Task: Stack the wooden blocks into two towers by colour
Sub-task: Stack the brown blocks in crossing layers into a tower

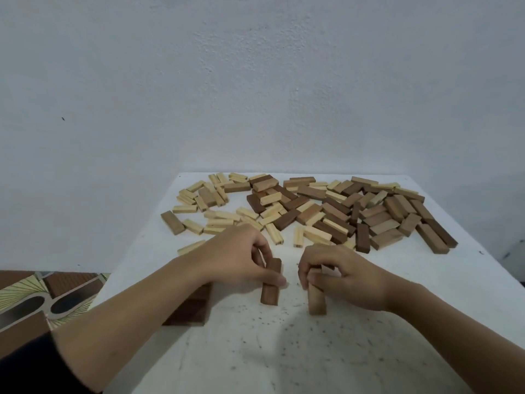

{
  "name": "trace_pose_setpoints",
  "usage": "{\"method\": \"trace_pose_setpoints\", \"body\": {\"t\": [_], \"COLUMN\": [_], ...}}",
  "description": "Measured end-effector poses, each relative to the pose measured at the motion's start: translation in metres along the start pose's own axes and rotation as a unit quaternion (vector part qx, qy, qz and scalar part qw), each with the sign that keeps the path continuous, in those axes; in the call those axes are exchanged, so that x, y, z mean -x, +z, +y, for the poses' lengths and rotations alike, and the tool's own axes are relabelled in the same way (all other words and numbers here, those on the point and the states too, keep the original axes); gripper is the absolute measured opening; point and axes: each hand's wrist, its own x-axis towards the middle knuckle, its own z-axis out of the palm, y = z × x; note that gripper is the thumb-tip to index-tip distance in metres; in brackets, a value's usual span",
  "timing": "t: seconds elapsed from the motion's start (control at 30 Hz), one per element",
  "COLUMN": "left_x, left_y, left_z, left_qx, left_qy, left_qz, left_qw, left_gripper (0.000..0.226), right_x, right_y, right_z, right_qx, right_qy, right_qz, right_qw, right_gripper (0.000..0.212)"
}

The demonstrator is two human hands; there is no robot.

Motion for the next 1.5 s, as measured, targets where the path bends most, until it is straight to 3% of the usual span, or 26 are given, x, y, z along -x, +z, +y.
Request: {"method": "trace_pose_setpoints", "body": {"t": [0.2,0.33,0.5,0.67,0.83,1.23,1.37,1.5], "left_x": [0.007,0.016,0.026,0.026,0.020,0.015,0.018,0.017], "left_y": [0.006,-0.005,-0.029,-0.049,-0.054,-0.072,-0.074,-0.071], "left_z": [-0.001,-0.007,-0.046,-0.121,-0.156,-0.167,-0.151,-0.125], "left_qx": [-0.037,-0.013,0.027,-0.077,-0.171,-0.205,-0.151,-0.056], "left_qy": [-0.001,0.004,-0.016,-0.057,-0.059,0.006,0.021,0.033], "left_qz": [0.016,0.060,0.170,0.284,0.224,0.215,0.213,0.218], "left_qw": [0.999,0.998,0.985,0.954,0.958,0.955,0.965,0.974], "left_gripper": [0.051,0.030,0.007,0.021,0.040,0.010,0.018,0.017], "right_x": [-0.002,-0.012,-0.037,-0.084,-0.128,-0.170,-0.176,-0.172], "right_y": [0.013,0.014,0.020,0.025,0.037,0.047,0.044,0.042], "right_z": [-0.004,-0.006,-0.014,-0.018,-0.021,-0.013,-0.012,-0.014], "right_qx": [0.076,0.081,0.065,0.143,0.231,0.281,0.257,0.144], "right_qy": [-0.026,-0.038,-0.064,-0.075,-0.082,-0.058,-0.049,-0.057], "right_qz": [0.013,0.088,0.148,0.148,0.108,0.116,0.121,0.182], "right_qw": [0.997,0.992,0.985,0.976,0.963,0.951,0.958,0.971], "right_gripper": [0.018,0.010,0.006,0.022,0.035,0.034,0.032,0.024]}}
